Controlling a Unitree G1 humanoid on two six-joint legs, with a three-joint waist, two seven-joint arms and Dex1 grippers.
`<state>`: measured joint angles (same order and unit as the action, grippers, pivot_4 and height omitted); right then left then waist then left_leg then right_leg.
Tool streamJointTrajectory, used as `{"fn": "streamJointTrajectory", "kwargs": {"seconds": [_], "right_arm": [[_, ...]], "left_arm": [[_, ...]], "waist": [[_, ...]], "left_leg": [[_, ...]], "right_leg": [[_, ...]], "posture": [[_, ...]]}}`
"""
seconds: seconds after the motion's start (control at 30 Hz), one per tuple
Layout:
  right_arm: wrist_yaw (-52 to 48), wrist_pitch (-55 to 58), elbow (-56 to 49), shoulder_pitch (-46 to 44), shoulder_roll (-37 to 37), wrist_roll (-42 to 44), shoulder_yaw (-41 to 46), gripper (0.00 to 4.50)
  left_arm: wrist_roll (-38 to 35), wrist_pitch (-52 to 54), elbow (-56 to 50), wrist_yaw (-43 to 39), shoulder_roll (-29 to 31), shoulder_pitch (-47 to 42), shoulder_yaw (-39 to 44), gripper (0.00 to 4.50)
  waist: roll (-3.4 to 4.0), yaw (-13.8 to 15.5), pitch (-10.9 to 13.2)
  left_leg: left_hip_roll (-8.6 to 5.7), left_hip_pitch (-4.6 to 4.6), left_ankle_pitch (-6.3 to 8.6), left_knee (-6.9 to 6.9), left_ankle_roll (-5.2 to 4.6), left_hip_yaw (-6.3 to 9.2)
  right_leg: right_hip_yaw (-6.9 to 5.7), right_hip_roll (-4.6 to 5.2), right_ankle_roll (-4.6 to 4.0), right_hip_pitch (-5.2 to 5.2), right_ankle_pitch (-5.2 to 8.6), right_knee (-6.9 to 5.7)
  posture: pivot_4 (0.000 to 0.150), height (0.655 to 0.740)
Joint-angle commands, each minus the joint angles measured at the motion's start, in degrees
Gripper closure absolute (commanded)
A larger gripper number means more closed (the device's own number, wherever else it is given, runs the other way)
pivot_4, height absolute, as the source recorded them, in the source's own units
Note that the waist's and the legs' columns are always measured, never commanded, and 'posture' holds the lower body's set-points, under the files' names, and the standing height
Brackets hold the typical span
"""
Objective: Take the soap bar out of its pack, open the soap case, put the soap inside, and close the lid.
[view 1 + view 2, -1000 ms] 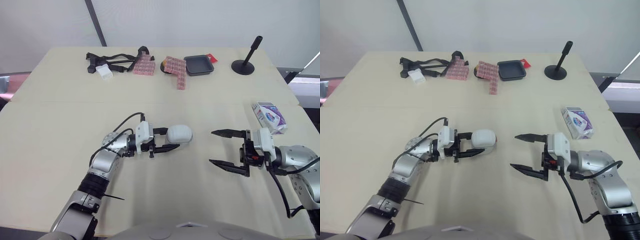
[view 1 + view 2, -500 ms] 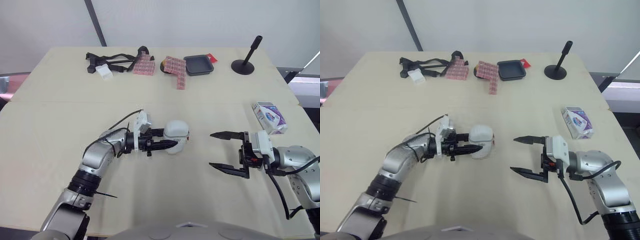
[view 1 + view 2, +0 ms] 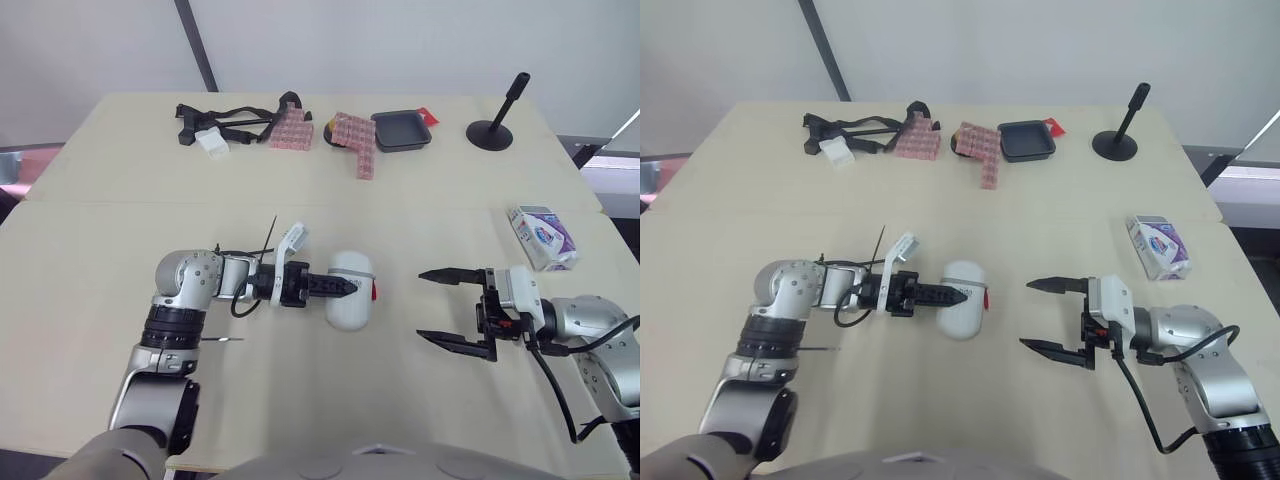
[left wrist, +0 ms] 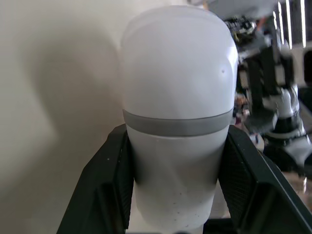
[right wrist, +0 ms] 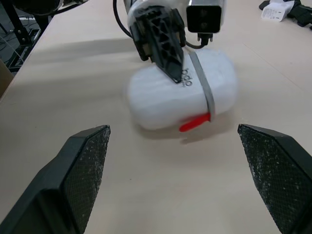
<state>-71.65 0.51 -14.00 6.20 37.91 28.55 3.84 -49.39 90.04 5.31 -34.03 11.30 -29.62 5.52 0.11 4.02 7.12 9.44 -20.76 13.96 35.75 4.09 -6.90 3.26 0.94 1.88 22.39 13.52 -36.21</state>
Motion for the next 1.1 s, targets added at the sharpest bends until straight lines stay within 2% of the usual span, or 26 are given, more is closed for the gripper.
{"fn": "streamJointTrajectory", "kwargs": {"seconds": [0.03,0.2,0.4,0.43,0.63,0.87,1.1], "right_arm": [[-0.09,-0.26,-1.27,-0.09,0.51,1.05,0.73,0.01],[-0.15,-0.14,-1.15,-0.41,0.52,0.91,0.43,0.01],[-0.23,-0.22,-0.50,-0.83,0.62,0.61,0.35,0.01],[-0.22,-0.28,-0.46,-0.80,0.61,0.52,0.30,0.00],[0.19,-0.48,-0.53,-0.41,0.37,0.18,-0.16,0.00],[0.93,0.02,-0.72,-0.44,0.32,0.82,-0.03,0.00],[1.60,0.97,0.20,-1.63,0.20,1.81,0.83,0.00]], "left_arm": [[0.05,2.44,1.18,4.94,-1.52,-1.48,4.64,2.64],[0.01,2.46,2.69,7.69,-0.22,-0.68,1.13,2.64],[2.08,2.11,2.42,6.32,2.29,-0.71,-2.33,2.64],[1.92,2.02,2.40,5.86,2.78,-0.74,-2.78,1.84],[2.27,-0.39,0.89,2.45,5.81,-0.39,-6.22,0.04],[2.76,-4.33,-0.17,-2.49,11.81,-0.16,-9.16,0.04],[6.52,-18.78,-2.72,-14.00,22.51,0.70,-15.16,0.04]], "waist": [[-0.01,0.02,0.00],[-0.01,0.06,0.01],[-0.01,-0.23,0.00],[-0.01,-0.33,0.00],[0.01,-0.61,-0.02],[-0.02,-1.50,0.00],[0.00,-2.38,0.05]], "left_leg": [[0.00,-0.01,0.00,0.00,0.00,0.02],[0.00,-0.02,0.01,-0.01,0.01,0.07],[0.02,0.19,0.01,-0.11,0.02,0.08],[0.02,0.21,0.01,-0.15,0.03,0.08],[0.02,0.30,0.01,-0.35,0.03,0.07],[0.05,0.76,-0.04,-0.72,0.08,0.03],[0.06,1.01,-0.34,-1.39,0.26,0.00]], "right_leg": [[-0.02,0.00,0.00,0.00,0.00,0.02],[-0.07,-0.01,0.01,-0.04,0.00,0.08],[-0.10,-0.01,0.00,-0.25,0.00,0.19],[-0.10,-0.01,0.00,-0.26,0.00,0.22],[-0.12,-0.01,0.01,-0.36,0.00,0.40],[-0.10,0.00,-0.01,-0.63,0.00,0.55],[-0.10,-0.07,-0.13,-0.63,-0.07,0.80]], "posture": [[0.150,0.7400],[0.150,0.7400],[0.150,0.7400],[0.150,0.7400],[0.150,0.7400],[0.150,0.7400],[0.150,0.7400]]}}
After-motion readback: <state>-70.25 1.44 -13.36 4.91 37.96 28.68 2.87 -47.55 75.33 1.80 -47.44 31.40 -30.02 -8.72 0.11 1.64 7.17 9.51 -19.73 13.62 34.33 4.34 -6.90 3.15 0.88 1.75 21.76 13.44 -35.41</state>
